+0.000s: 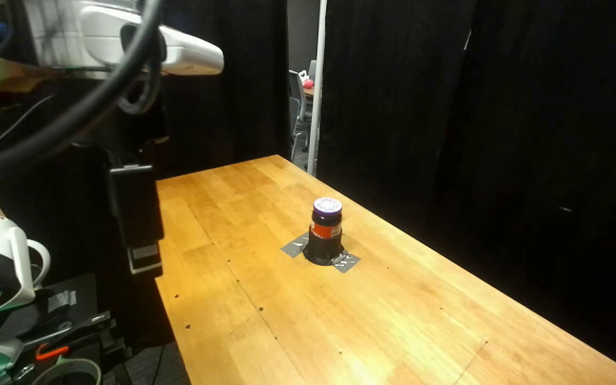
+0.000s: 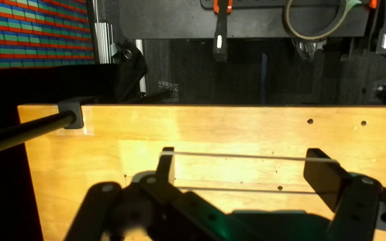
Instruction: Put the rubber band on the cup
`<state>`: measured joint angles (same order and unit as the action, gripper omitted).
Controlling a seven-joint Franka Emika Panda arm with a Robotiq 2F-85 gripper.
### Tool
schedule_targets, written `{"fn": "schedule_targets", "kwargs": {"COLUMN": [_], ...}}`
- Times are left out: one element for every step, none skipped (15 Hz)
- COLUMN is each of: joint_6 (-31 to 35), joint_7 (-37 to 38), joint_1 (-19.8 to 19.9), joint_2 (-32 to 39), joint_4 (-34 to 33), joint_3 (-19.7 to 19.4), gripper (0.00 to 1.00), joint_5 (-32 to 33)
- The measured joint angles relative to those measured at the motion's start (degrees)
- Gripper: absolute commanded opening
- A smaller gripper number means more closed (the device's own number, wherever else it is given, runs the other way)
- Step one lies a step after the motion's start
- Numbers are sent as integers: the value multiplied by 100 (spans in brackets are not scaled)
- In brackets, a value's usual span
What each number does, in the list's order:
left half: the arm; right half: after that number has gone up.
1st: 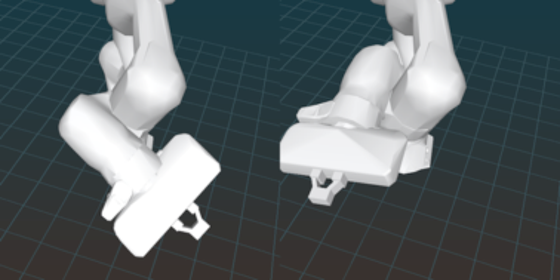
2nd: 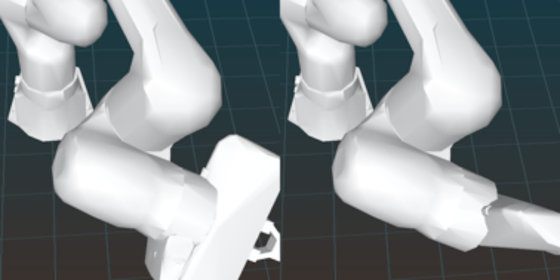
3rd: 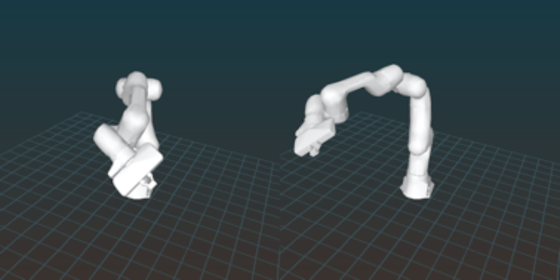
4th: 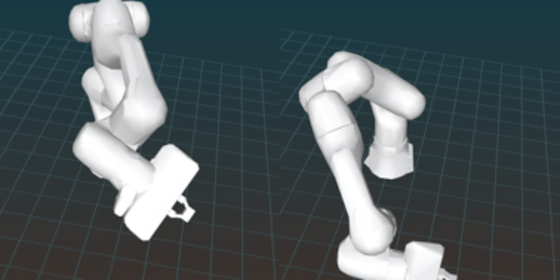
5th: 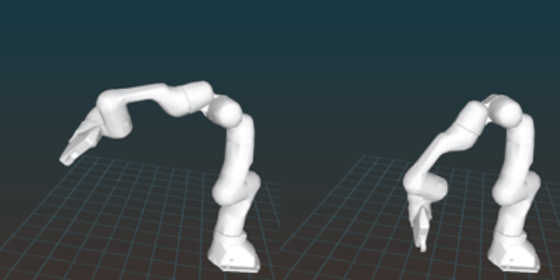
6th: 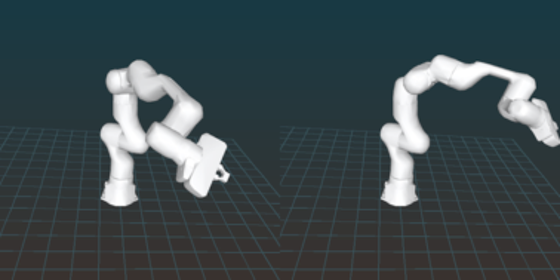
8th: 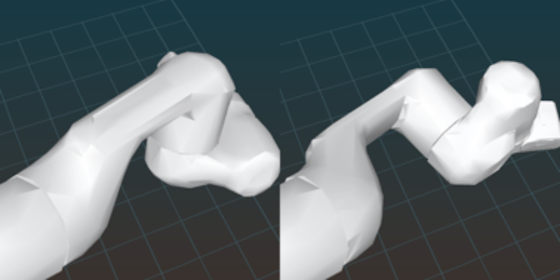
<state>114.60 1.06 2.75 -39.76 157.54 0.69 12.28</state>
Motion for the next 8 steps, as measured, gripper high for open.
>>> {"fn": "schedule_targets", "kwargs": {"joint_6": [168, 352, 551, 752, 987, 1212, 1437, 1653], "joint_7": [205, 377, 522, 654, 768, 844, 910, 945], "joint_1": [-99, -191, -274, -351, -416, -462, -492, -516], "joint_2": [167, 343, 531, 741, 983, 1227, 1484, 1757], "joint_4": [-65, -146, -247, -372, -522, -680, -848, -1031], "joint_3": [156, 303, 441, 564, 677, 766, 835, 886], "gripper": [100, 100, 100, 100, 100, 100, 100, 100], "joint_5": [-76, -131, -160, -178, -184, -184, -184, -184]}}
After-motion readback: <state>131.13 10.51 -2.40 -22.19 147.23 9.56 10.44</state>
